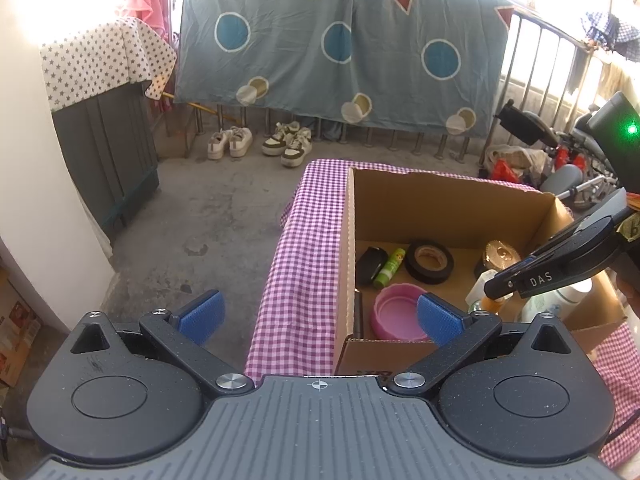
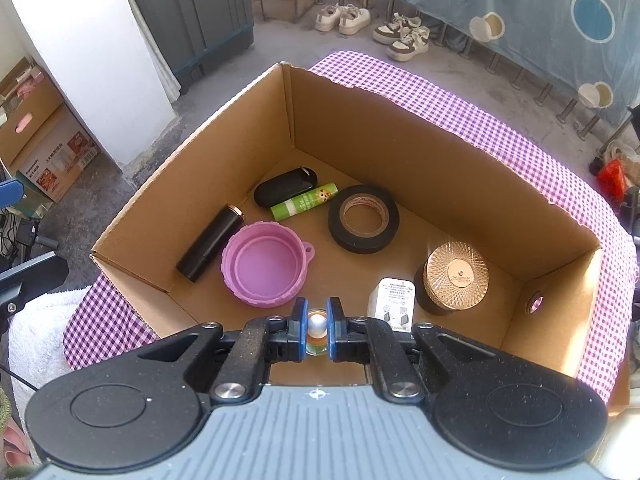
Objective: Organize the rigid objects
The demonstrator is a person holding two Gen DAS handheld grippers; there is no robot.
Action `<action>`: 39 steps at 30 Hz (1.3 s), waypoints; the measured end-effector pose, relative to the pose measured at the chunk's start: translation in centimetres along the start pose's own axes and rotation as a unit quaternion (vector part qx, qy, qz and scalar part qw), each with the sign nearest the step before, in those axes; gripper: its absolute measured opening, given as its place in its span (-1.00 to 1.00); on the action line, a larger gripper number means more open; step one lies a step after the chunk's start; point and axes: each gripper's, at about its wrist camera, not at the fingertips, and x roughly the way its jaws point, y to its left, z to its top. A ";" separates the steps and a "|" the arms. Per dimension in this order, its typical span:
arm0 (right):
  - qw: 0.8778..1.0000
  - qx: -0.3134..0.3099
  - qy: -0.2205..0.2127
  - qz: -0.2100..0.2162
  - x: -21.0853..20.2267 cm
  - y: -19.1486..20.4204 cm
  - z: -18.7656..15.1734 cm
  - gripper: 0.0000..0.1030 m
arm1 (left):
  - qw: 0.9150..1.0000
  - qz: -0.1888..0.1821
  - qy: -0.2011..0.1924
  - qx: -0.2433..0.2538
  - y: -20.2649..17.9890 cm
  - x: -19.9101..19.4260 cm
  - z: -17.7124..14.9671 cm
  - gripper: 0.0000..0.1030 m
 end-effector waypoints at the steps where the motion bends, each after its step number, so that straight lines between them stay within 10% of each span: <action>1: 1.000 0.001 -0.001 -0.001 0.0 -0.1 0.0 -0.81 | 1.000 0.000 0.000 0.000 0.0 0.0 0.0 0.99; 17: 0.996 0.062 -0.063 0.025 -3.7 -2.0 -1.8 -0.55 | 1.000 0.002 0.000 0.008 -0.3 -0.2 -0.2 0.99; 22: 0.981 0.124 -0.146 0.033 -8.8 -2.5 -6.5 0.14 | 1.000 -0.003 0.002 0.016 -1.4 -0.6 -0.3 0.99; 32: 0.939 0.232 -0.251 0.024 -14.0 -0.2 -18.7 0.61 | 0.999 -0.022 0.009 0.049 -4.3 -1.3 -0.7 0.99; 39: 0.935 0.235 -0.261 -0.049 -11.9 1.2 -18.2 0.89 | 0.998 -0.019 0.021 0.061 -6.3 -1.2 -1.3 0.99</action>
